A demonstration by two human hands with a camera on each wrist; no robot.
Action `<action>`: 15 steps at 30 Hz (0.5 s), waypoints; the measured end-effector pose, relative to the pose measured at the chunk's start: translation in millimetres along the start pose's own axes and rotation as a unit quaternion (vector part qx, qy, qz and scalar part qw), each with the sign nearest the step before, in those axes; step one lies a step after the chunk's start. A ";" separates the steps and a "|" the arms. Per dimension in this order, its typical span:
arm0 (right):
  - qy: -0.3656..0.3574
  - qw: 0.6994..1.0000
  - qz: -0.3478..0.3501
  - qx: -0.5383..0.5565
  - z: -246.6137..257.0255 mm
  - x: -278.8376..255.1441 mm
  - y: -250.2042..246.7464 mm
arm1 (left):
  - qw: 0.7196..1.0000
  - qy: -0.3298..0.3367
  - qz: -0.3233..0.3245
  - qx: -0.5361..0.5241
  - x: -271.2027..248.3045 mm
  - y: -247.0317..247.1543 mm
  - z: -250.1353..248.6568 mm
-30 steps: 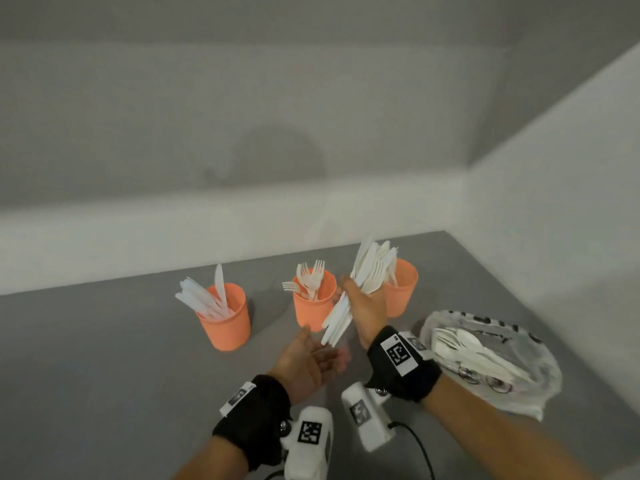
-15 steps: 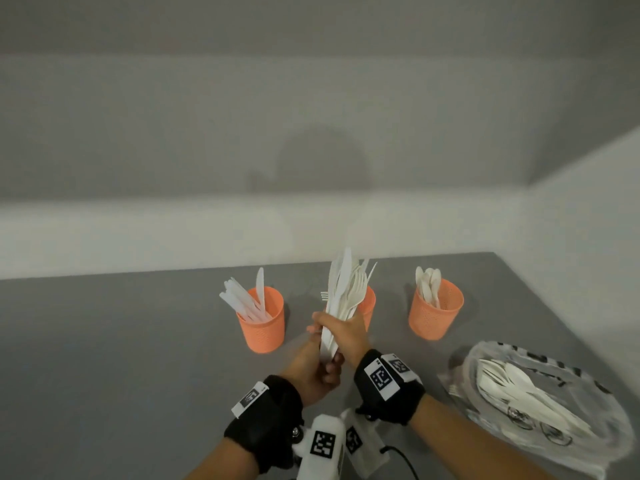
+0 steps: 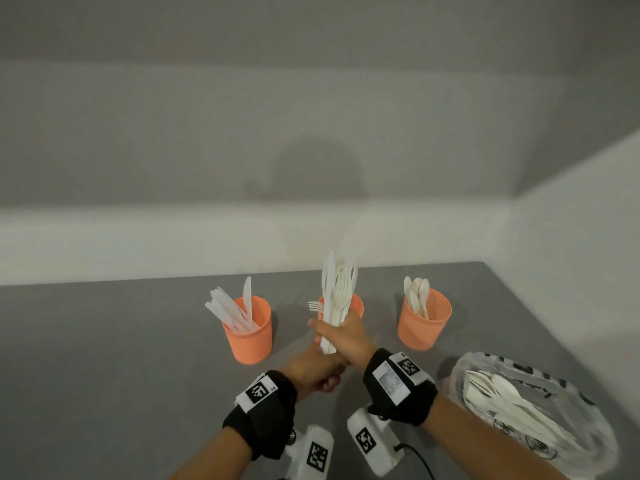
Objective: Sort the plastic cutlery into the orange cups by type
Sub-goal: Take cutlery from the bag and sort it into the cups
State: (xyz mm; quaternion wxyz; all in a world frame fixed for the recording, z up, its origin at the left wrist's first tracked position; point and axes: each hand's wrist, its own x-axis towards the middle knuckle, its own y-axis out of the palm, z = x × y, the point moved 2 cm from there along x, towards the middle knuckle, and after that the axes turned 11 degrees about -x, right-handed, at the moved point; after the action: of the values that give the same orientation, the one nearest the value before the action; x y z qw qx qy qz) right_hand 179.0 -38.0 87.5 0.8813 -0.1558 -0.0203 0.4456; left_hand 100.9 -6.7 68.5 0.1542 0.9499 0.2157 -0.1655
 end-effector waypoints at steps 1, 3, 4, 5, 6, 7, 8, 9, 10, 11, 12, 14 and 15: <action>-0.002 1.000 0.014 0.001 1.3 -1.1 -3.2 | 1.000 0.002 0.000 -0.013 1.4 0.0 0.3; 0.000 0.995 0.095 0.023 2.0 -1.2 -9.1 | 0.998 -0.010 0.012 -0.055 0.2 -0.6 -1.0; 0.020 0.986 0.158 0.056 1.0 -1.5 -9.9 | 0.997 -0.023 0.024 -0.073 -0.3 -0.6 -1.0; 0.049 0.970 0.216 0.095 -0.9 -1.5 -10.1 | 0.995 -0.040 0.038 -0.087 -1.7 0.1 -1.2; 0.076 0.952 0.264 0.131 -3.3 -0.9 -9.1 | 0.992 -0.055 0.052 -0.100 -2.4 0.2 -0.2; 0.091 0.938 0.294 0.158 -5.5 0.1 -6.6 | 0.989 -0.068 0.064 -0.113 -3.8 0.9 0.5; 0.094 0.931 0.305 0.177 -6.0 0.6 -4.2 | 0.989 -0.073 0.068 -0.110 -4.7 1.2 0.4; 0.099 0.930 0.300 0.190 -6.0 1.9 -1.8 | 0.991 -0.072 0.064 -0.095 -5.7 1.0 -0.8; 0.106 0.936 0.276 0.190 -7.1 4.2 -0.6 | 0.994 -0.065 0.052 -0.065 -5.9 -0.6 -2.6; 0.111 0.948 0.238 0.180 -7.1 4.6 -0.4 | 0.997 -0.056 0.037 -0.030 -5.5 -2.9 -4.3; 0.109 0.963 0.188 0.160 -8.6 6.2 -1.1 | 0.999 -0.044 0.023 0.005 -5.1 -5.3 -5.4; 0.097 0.982 0.095 0.132 -12.5 12.3 -2.8 | 0.999 -0.018 0.002 0.037 -1.4 -9.2 -4.7; 0.091 0.986 0.072 0.117 -10.9 13.8 -2.6 | 0.999 -0.007 -0.009 0.034 0.6 -9.3 -4.1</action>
State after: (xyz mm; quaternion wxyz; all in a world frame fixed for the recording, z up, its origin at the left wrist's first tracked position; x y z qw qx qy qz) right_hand 191.2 -31.2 76.5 0.8573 -0.0922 0.1236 0.4912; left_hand 98.2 3.0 70.0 0.1219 0.9514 0.2175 -0.1808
